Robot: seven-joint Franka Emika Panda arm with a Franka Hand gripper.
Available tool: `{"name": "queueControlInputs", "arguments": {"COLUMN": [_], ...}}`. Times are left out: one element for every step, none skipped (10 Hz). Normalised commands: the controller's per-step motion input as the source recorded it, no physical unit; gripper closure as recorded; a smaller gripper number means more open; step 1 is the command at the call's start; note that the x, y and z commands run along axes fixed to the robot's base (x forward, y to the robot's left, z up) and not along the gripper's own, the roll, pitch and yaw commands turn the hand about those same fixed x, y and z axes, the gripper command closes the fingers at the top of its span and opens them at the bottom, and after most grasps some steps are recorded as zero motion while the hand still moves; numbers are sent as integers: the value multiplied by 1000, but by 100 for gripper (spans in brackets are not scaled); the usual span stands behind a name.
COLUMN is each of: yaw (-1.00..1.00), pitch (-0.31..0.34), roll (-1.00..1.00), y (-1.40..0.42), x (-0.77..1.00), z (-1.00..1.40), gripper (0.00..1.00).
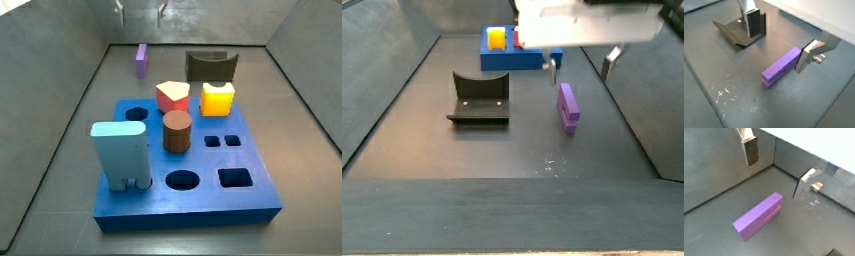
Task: Pick up the double-square object. Move up. Rotate the double-square object. Place the double-square object on the fixture. Regrasp the double-square object. Move to above the board. Insert the double-square object.
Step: Rotate the double-square object.
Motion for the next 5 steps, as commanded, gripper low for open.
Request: {"name": "queueControlInputs", "arguments": {"yaw": [1000,1000,1000,1000,1000], "pitch": [0,-1,-2,-3,-4], "roll": [1,2,2,2,3], "y": [1,4,8,7,6], "x": [10,42,52,45,39], "z": [-198,-211,-138,-80,-57], "gripper": [0,0,0,0,0]}}
